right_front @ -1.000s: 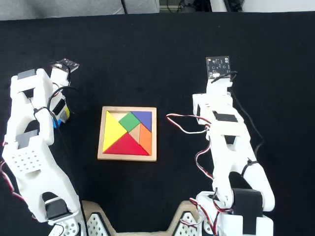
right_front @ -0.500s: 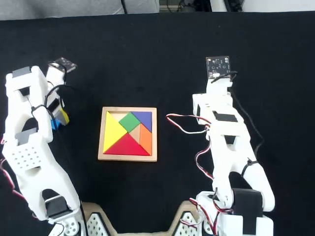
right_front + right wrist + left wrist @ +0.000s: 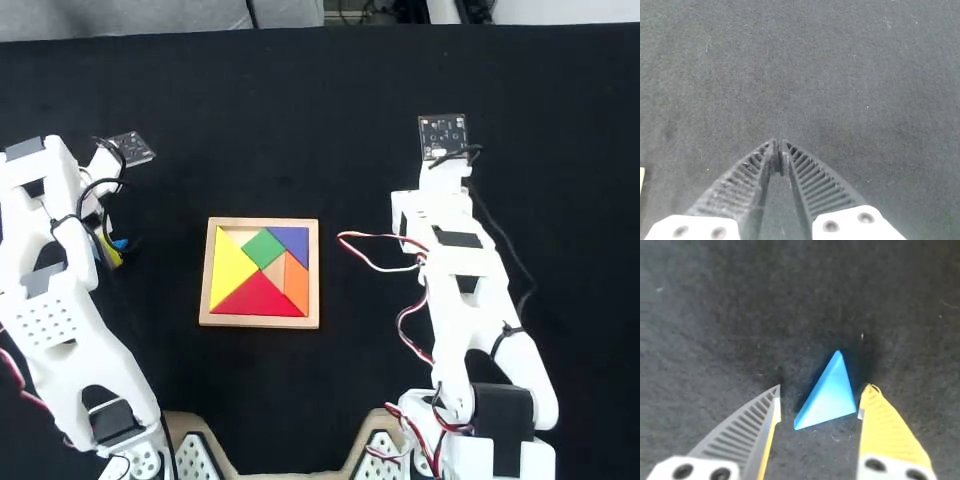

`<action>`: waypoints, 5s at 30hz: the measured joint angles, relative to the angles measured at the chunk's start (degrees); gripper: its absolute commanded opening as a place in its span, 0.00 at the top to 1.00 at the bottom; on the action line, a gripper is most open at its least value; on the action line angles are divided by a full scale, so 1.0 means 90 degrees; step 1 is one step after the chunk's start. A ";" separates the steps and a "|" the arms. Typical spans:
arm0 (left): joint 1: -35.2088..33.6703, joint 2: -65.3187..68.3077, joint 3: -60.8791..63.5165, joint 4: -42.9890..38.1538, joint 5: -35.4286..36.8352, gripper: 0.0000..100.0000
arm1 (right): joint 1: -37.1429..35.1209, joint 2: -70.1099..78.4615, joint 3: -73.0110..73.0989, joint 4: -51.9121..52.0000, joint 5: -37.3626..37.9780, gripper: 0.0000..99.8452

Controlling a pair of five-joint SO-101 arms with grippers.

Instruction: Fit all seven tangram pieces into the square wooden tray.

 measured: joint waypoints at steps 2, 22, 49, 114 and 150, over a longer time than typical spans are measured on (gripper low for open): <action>0.0000 0.0020 0.0000 0.0000 -0.0127 0.74 | 0.0000 0.0000 0.0000 0.0000 0.0000 0.99; -0.0010 0.0020 -0.0244 0.0274 -0.1006 0.67 | 0.0000 0.0000 0.0000 0.0000 0.0000 0.99; -0.0234 -0.1123 -0.0635 0.1153 -0.0899 0.72 | 0.0000 0.0000 0.0000 0.0000 0.0000 0.99; 0.0645 -0.3917 0.4620 -0.0908 0.7482 0.72 | -0.0244 0.0000 0.0000 0.0000 0.0000 0.99; -0.0068 -0.3243 0.4376 -0.2237 0.6037 0.72 | -0.0244 0.0000 0.0000 0.0000 0.0000 0.99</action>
